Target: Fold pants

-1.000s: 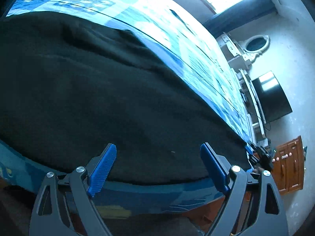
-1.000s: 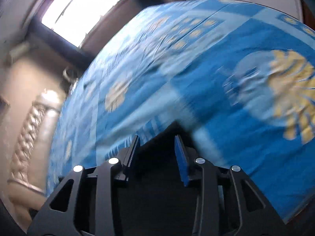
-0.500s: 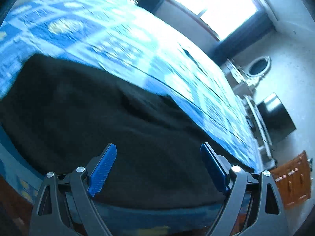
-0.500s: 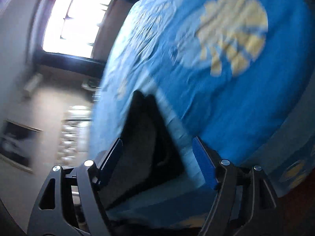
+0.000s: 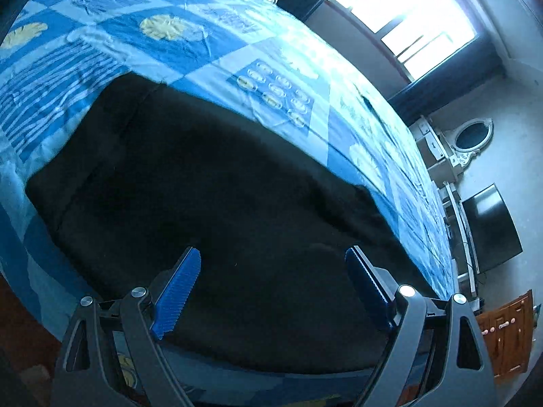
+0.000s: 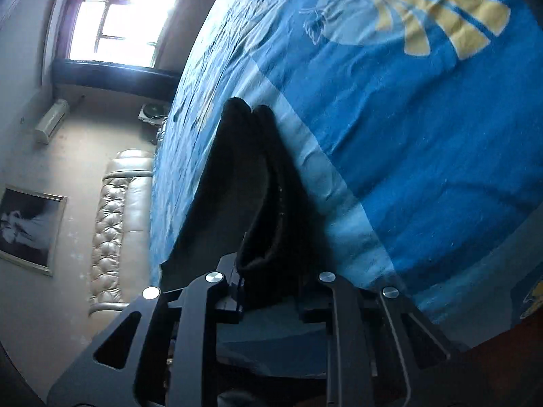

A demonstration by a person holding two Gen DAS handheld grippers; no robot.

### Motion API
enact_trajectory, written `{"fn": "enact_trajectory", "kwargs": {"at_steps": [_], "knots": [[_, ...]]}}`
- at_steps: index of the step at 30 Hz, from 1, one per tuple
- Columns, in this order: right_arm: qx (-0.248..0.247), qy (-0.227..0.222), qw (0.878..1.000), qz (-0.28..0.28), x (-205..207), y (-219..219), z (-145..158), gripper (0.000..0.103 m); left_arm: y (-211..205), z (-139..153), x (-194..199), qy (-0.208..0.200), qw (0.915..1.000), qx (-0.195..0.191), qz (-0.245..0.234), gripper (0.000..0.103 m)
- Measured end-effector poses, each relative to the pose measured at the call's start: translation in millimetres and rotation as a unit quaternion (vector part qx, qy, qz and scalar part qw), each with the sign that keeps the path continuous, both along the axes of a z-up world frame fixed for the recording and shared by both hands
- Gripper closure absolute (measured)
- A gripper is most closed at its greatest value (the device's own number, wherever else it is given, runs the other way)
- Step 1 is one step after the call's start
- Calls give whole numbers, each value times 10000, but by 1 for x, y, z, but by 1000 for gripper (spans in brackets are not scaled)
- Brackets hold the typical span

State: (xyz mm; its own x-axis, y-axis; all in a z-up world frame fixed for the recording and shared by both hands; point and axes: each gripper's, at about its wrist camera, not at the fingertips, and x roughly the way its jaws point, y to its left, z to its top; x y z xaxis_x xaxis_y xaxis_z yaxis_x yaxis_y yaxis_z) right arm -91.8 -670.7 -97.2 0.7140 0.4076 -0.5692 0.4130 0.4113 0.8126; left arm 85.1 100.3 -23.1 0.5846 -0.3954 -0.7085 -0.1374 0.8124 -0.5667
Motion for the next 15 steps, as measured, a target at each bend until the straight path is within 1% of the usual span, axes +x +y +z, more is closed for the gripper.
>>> {"fn": "enact_trajectory", "kwargs": {"at_steps": [3,7,12,15], "knots": [[-239,0,9997,-76,2,4,12,84,-2,1,0,-6,9999,77,-70,17],[-448,-174,9988,-135,3,12,42,85,0,-1,0,33,10000,26,-48,17],[-689,-484,9965,5,6,29,94,85,-2,0,4,129,9999,90,-68,17],[-865,-735,9933,237,16,51,127,85,-5,1,4,157,9997,139,-118,17]]}}
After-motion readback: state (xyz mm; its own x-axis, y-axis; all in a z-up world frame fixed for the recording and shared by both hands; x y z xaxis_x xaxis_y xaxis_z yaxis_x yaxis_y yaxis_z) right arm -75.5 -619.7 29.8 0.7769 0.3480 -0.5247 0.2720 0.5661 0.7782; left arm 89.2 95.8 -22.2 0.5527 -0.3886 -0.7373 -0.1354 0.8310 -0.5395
